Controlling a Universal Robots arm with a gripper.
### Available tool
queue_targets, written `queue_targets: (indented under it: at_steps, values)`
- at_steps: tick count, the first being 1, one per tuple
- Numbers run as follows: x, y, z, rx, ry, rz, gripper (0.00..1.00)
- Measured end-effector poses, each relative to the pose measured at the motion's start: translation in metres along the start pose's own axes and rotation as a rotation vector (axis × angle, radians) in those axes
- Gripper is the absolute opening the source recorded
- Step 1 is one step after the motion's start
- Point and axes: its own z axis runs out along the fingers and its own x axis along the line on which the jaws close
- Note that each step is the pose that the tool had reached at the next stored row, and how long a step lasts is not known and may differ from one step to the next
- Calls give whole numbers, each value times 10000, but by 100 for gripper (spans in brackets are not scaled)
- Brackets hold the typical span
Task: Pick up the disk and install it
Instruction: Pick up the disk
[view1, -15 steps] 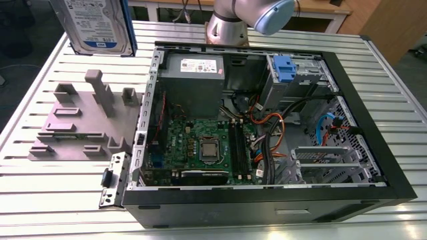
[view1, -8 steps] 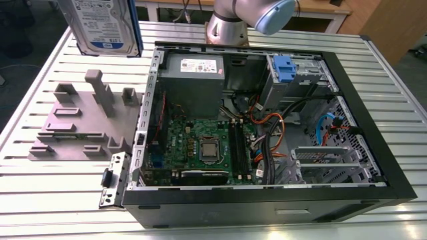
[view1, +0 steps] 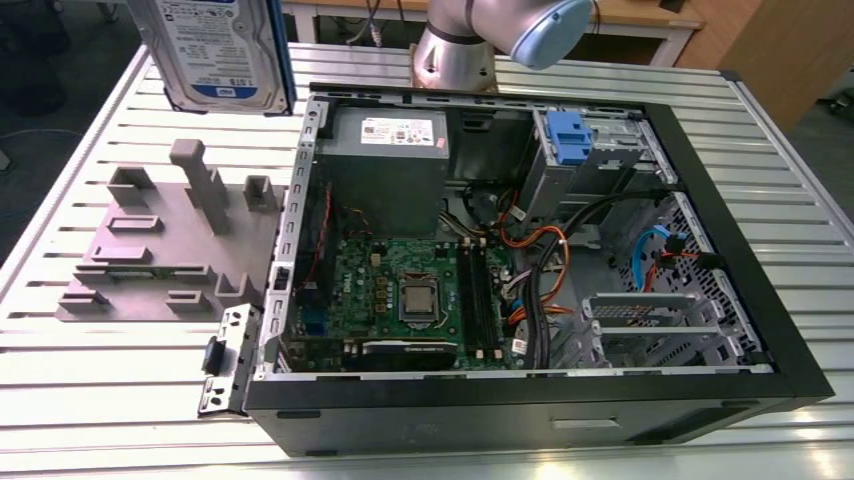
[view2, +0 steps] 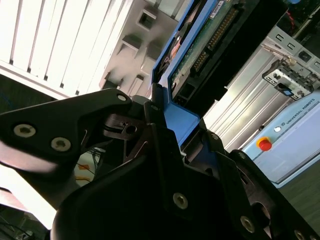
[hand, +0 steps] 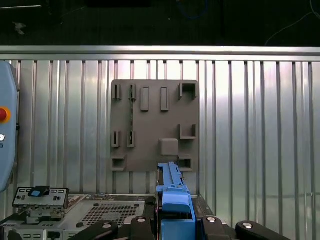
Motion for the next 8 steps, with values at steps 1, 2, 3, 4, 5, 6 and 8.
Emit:
queue_targets:
  at_steps: [1, 2, 3, 4, 5, 6, 8]
  values:
    - [1, -8, 0, 1, -1, -1, 36]
    - [1, -16, 0, 0, 0, -1, 36]
    - [1, -23, 0, 1, -1, -1, 36]
    - [2, -32, -1, 0, 0, 0, 36]
    - [2, -42, -1, 0, 0, 0, 36]
    - [2, -53, -1, 0, -1, 0, 36]
    - [2, -80, -2, 0, 0, 0, 36]
